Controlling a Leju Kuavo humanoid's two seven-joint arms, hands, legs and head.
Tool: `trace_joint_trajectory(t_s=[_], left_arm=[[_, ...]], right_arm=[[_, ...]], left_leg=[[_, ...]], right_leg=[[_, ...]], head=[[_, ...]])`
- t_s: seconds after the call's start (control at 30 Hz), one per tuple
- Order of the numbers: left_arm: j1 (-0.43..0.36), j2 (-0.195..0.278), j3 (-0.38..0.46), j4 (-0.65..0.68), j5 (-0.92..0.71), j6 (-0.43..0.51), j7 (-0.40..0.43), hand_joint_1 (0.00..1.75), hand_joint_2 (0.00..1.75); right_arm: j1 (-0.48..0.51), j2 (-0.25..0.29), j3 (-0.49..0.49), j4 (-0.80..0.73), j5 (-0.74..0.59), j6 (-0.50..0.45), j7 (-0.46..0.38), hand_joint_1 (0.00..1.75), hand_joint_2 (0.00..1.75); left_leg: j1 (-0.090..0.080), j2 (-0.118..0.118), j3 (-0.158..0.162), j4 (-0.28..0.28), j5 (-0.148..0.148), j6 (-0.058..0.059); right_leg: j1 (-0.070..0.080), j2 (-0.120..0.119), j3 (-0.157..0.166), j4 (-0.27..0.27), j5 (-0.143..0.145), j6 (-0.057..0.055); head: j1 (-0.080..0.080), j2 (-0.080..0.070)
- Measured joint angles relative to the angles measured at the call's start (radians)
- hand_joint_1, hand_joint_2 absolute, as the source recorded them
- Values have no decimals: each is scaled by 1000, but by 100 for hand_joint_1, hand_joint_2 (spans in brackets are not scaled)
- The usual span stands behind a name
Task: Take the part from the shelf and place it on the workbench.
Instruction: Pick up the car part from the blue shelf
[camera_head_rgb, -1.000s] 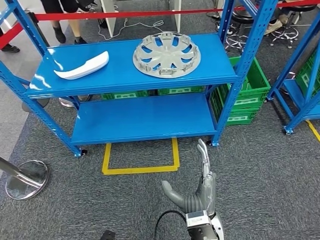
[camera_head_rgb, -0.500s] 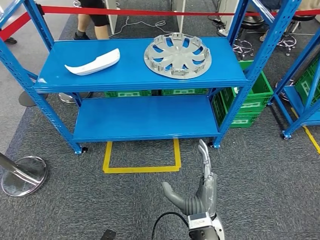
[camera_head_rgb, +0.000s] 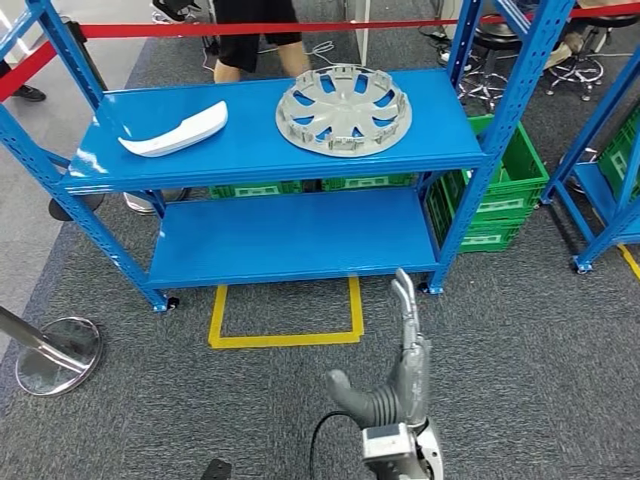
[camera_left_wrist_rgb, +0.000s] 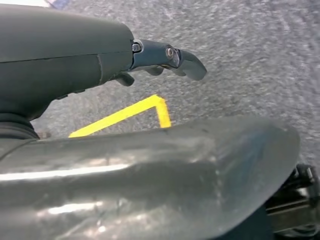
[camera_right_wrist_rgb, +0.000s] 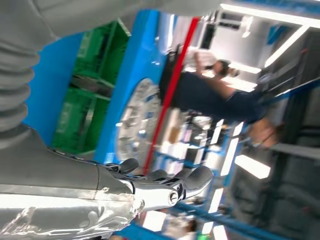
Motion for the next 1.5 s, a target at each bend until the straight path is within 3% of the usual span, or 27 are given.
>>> trace_joint_trajectory(t_s=[0.03, 0.07, 0.13, 0.17, 0.23, 0.33, 0.4, 0.47, 0.5, 0.53, 0.57, 0.63, 0.7, 0.8, 0.87, 0.97, 1.0, 1.03, 1.07, 1.17, 1.23, 1.33, 1.4, 1.5], left_arm=[[0, 0, 1, 0, -1, -4, -11, 0, 0], [0, 0, 1, 0, -2, -7, -19, 0, 0], [-2, 0, 2, 0, -3, -9, -36, 0, 0], [-3, 0, 2, 0, -2, -10, -52, 0, 0], [-3, -1, 4, 0, 12, -13, -122, 0, 0], [-4, -2, 25, -2, 62, -32, -263, 0, 0], [-7, -2, 44, -3, 81, -46, -308, 0, 0], [-8, -2, 56, -4, 92, -54, -323, 0, 0], [-9, -2, 63, -4, 101, -60, -331, 0, 0], [-9, -2, 70, -4, 113, -70, -340, 0, 0], [-11, -2, 80, -4, 126, -83, -349, 0, 0], [-15, -2, 101, -4, 155, -125, -362, 0, 0], [-21, -2, 121, -4, 172, -181, -379, 0, 0], [-26, 0, 134, -6, 179, -252, -455, 0, 0], [-29, 1, 144, -8, 191, -273, -493, 0, 0], [-30, 4, 171, -9, 233, -323, -506, 0, 0], [-28, 5, 182, -9, 250, -348, -507, 0, 0], [-27, 7, 194, -9, 266, -372, -508, 0, 0], [-26, 8, 205, -9, 274, -389, -511, 0, 0], [-26, 9, 221, -9, 262, -405, -533, 0, 0], [-26, 8, 222, -9, 248, -410, -552, 0, 0], [-20, 8, 222, -9, 233, -421, -588, 0, 0], [-18, 8, 223, -9, 241, -454, -596, 0, 0], [-13, 9, 228, -9, 265, -522, -563, 0, 0]], right_arm=[[-6, -3, 8, -4, 10, -1, -6, 0, 0], [-11, -6, 15, -10, 18, -2, -10, 0, 0], [-21, -8, 27, -20, 23, -2, -13, 0, 0], [-25, -9, 31, -25, 25, -3, -14, 0, 0], [-30, -13, 39, -33, 31, -1, -4, 0, 0], [-30, -23, 47, -41, 37, 5, 24, 0, 0], [-28, -30, 52, -47, 36, 6, 30, 0, 0], [-26, -36, 57, -50, 33, 9, 31, 0, 0], [-24, -39, 59, -50, 29, 11, 30, 0, 0], [-24, -41, 62, -51, 26, 14, 29, 0, 0], [-24, -43, 64, -53, 24, 16, 25, 0, 0], [-29, -44, 69, -58, 29, 12, 12, 0, 0], [-38, -44, 76, -62, 41, 2, -2, 0, 0], [-48, -44, 89, -64, 48, -3, -2, 0, 0], [-49, -44, 91, -64, 45, 0, 1, 0, 0], [-47, -44, 91, -64, 39, 6, 2, 0, 0], [-45, -45, 91, -64, 37, 9, 3, 0, 0], [-44, -45, 90, -64, 36, 12, 4, 0, 0], [-43, -45, 90, -64, 36, 15, 5, 0, 0], [-39, -46, 88, -64, 39, 19, 7, 0, 0], [-37, -46, 86, -64, 41, 20, 8, 0, 0], [-33, -48, 82, -64, 46, 19, 11, 0, 0], [-31, -49, 80, -64, 52, 17, 12, 0, 0], [-30, -49, 80, -63, 58, 17, 18, 0, 0]], left_leg=[[0, 0, 0, -3, 15, 0], [1, 1, 17, -40, 45, 1], [1, 5, 81, -167, 107, 3], [1, 6, 106, -218, 123, 7], [-1, 5, 124, -261, 126, 18], [-1, 3, 123, -266, 129, 41], [0, 4, 125, -268, 131, 52], [-3, 4, 125, -268, 130, 57], [-5, 5, 125, -268, 129, 58], [-6, 4, 126, -268, 129, 59], [-7, 2, 127, -268, 128, 59], [-8, 0, 131, -267, 126, 55], [-12, -2, 131, -265, 125, 47], [-10, -2, 129, -267, 127, 31], [-8, 0, 116, -240, 105, 19], [-6, 1, 32, -66, 18, 5], [-5, 1, 5, -14, 3, 2], [-4, 1, -7, 7, 7, 1], [-3, 2, -1, -10, 28, 0], [4, 4, 86, -189, 116, -1], [6, 3, 116, -254, 128, 10], [4, 1, 117, -260, 128, 34], [4, 2, 119, -262, 130, 48], [-2, 2, 119, -262, 128, 57]], right_leg=[[0, 0, 0, 0, 0, 0], [-1, 0, 1, 0, 0, 1], [1, 1, 2, 2, -1, 7], [3, 2, 1, 3, -2, 13], [7, 3, -2, 2, -1, 25], [4, 1, -7, 10, -11, 41], [4, 1, -45, 95, -61, 46], [5, 2, -107, 225, -119, 47], [5, 2, -127, 266, -128, 46], [5, 2, -130, 271, -119, 45], [6, 2, -116, 240, -93, 42], [6, 2, -50, 108, -29, 36], [7, 3, -4, 16, -3, 31], [10, 5, 1, 0, 0, 18], [7, 4, 3, -5, 4, 7], [4, 2, 3, -6, 4, -2], [4, 2, 2, -6, 4, -2], [4, 2, 2, -6, 4, -2], [3, 2, 2, -6, 4, -1], [5, 4, 2, -3, 1, 9], [10, 5, 0, -2, 0, 21], [7, 4, -3, -1, -4, 36], [6, 3, -32, 61, -43, 43], [6, 3, -119, 245, -125, 43]], head=[[0, 0], [0, 0], [-1, 0], [-2, 0], [-1, 0], [4, 0], [9, 0], [13, 0], [13, 0], [13, 0], [13, 0], [13, 0], [12, 0], [11, 0], [8, 0], [4, 0], [4, 0], [4, 0], [4, 0], [0, 0], [-1, 0], [2, 0], [7, 0], [11, 0]])
